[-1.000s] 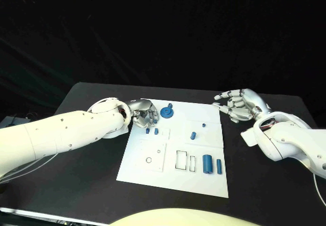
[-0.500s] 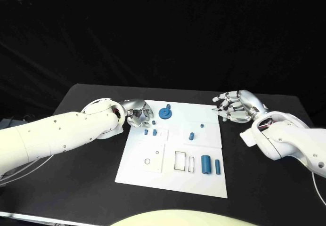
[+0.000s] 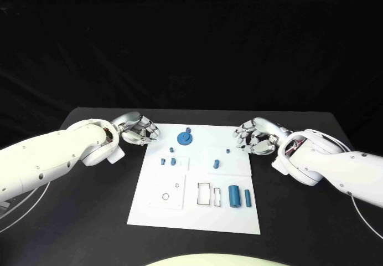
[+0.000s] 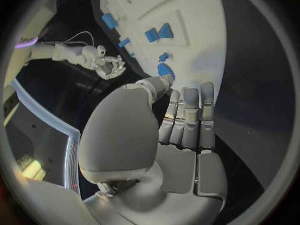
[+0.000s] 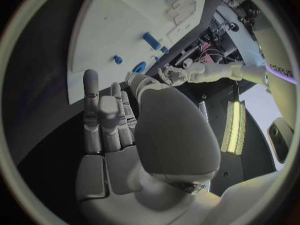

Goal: Assemble the parts on the task board

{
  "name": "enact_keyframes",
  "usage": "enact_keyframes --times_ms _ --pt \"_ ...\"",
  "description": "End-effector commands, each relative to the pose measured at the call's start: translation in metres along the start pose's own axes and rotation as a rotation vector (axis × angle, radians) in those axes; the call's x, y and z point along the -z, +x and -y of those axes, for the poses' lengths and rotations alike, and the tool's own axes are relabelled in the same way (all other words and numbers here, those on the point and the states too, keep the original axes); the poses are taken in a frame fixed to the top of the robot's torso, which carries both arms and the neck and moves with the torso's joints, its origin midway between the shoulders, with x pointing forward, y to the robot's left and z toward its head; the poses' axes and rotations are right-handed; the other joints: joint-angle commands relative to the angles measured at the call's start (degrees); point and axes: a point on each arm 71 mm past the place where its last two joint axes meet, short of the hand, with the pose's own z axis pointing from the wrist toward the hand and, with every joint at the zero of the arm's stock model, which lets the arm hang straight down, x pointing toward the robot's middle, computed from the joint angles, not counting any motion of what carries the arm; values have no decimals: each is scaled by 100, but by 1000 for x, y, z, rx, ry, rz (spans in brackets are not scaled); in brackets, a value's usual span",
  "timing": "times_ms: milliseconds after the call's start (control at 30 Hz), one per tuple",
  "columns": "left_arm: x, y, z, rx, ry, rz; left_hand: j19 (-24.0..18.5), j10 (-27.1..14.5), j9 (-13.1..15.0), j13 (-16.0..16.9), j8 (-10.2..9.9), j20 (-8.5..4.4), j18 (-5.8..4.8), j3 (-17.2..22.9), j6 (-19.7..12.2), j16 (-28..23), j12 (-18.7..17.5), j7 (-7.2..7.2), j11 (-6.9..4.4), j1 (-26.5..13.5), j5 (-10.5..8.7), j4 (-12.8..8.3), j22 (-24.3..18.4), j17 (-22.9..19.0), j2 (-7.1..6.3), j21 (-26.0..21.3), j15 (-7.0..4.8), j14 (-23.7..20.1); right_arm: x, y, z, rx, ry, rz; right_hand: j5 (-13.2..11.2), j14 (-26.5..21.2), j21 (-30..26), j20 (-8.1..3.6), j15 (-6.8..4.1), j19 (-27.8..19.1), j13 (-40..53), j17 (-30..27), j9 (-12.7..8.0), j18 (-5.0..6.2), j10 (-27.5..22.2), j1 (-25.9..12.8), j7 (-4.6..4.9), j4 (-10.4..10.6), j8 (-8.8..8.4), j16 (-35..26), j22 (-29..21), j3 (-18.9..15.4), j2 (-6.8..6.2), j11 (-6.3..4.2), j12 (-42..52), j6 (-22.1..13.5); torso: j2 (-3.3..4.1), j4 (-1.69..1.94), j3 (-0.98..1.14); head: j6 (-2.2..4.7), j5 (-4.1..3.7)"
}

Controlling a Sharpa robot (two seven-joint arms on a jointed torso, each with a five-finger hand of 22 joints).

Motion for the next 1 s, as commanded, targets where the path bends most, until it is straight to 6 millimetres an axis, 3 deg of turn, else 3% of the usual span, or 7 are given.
enact_keyframes --times_ms 33,167,233,367,600,733,1000 --pt "4 -1 12 384 134 -39 -60 -126 -9 -22 -23 17 54 -21 -14 43 -30 58 29 34 25 -53 6 -30 7 -32 28 -89 -4 9 -4 230 1 -73 -30 104 57 -11 -15 75 -80 145 -12 106 22 26 23 -32 12 125 34 52 -49 4 -69 65 3 6 0 25 -61" --pt "7 -6 17 548 181 11 -108 -181 -7 -29 -8 34 61 -28 -1 -15 6 114 43 45 29 -63 -4 -100 82 -68 42 -208 -8 15 -8 307 10 -70 -78 281 441 -25 -33 269 -228 476 -25 58 156 8 5 -78 8 416 286 141 -51 -15 -177 138 7 23 4 34 -104" --pt "9 -8 19 613 200 33 -100 -145 -10 -22 -10 36 66 -29 -10 -20 50 127 41 29 29 -52 -8 -124 118 -73 40 -203 -11 17 -10 335 16 -64 -212 484 1079 -42 -50 574 -357 926 -36 -35 285 -17 -7 -100 -2 791 668 270 -57 -33 -301 209 8 29 4 37 -107" --pt "11 -8 24 676 228 52 -76 -94 -8 -14 -1 33 69 -35 0 -9 102 128 31 11 27 -48 -11 -145 137 -70 31 -171 -15 22 -15 371 19 -56 -219 544 1337 -46 -53 684 -450 1098 -42 -75 363 -46 -14 -121 -11 937 837 370 -76 -35 -403 265 12 24 -9 40 -123" --pt "13 -5 31 713 254 54 -67 -79 -6 -11 7 32 69 -47 10 -6 123 128 28 -11 22 -38 -14 -156 138 -72 30 -159 -20 32 -26 396 6 -71 -226 614 1683 -49 -52 822 -533 1344 -47 -129 462 -107 -20 -134 -23 1138 1057 451 -100 -42 -491 311 13 -3 1 25 -127" --pt "13 -4 32 720 259 53 -64 -78 -5 -12 9 31 70 -48 12 -5 129 126 26 -11 24 -41 -15 -161 141 -74 28 -156 -23 40 -30 406 4 -100 -233 690 2266 -57 -63 1051 -593 1609 -33 -220 601 -157 -48 -159 -7 1364 1405 539 -87 -68 -547 389 14 4 -1 44 -162" --pt "14 -3 33 719 260 52 -61 -81 -6 -13 9 30 70 -47 11 -5 132 126 25 -6 28 -46 -16 -166 141 -74 26 -155 -25 50 -32 425 7 -134 -235 695 2366 -63 -74 1086 -621 1641 -17 -234 670 -192 -70 -169 16 1402 1479 580 -73 -86 -577 447 13 10 1 10 -158"
